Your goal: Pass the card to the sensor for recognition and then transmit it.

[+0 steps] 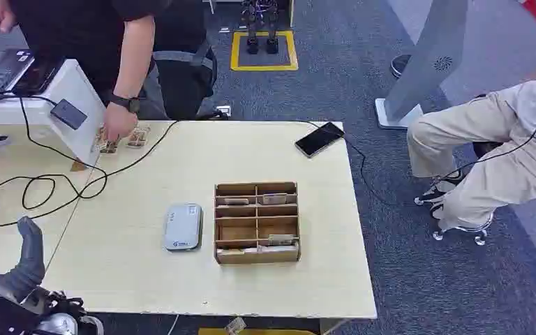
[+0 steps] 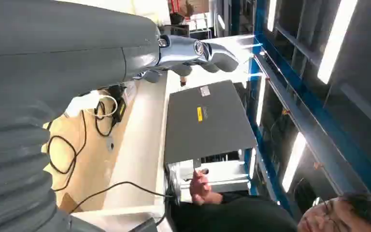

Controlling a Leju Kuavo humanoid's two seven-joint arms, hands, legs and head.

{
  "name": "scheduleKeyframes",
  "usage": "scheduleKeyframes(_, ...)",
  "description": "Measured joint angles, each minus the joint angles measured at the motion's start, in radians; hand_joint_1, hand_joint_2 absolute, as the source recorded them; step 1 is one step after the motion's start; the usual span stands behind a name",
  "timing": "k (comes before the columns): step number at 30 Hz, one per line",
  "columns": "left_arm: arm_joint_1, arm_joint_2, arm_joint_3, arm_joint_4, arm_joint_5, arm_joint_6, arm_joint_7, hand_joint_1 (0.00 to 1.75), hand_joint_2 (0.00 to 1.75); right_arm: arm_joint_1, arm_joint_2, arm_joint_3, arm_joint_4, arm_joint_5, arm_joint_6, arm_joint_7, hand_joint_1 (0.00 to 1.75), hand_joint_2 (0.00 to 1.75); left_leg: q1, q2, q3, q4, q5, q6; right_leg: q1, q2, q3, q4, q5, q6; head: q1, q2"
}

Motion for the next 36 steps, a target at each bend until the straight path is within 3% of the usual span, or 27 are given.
scheduleKeyframes(36,0.002,0.0,-0.001,-0.015,-0.003,0.0,0.0,0.0,1.75,-0.001,0.0,0.0,0.011,-0.004,0.0,-0.006,0.0,1.75,0.0,0.0,0.0,0.0,0.0,0.0,0.0,0.0,0.0,0.0,0.0,0.0,0.0,0.0)
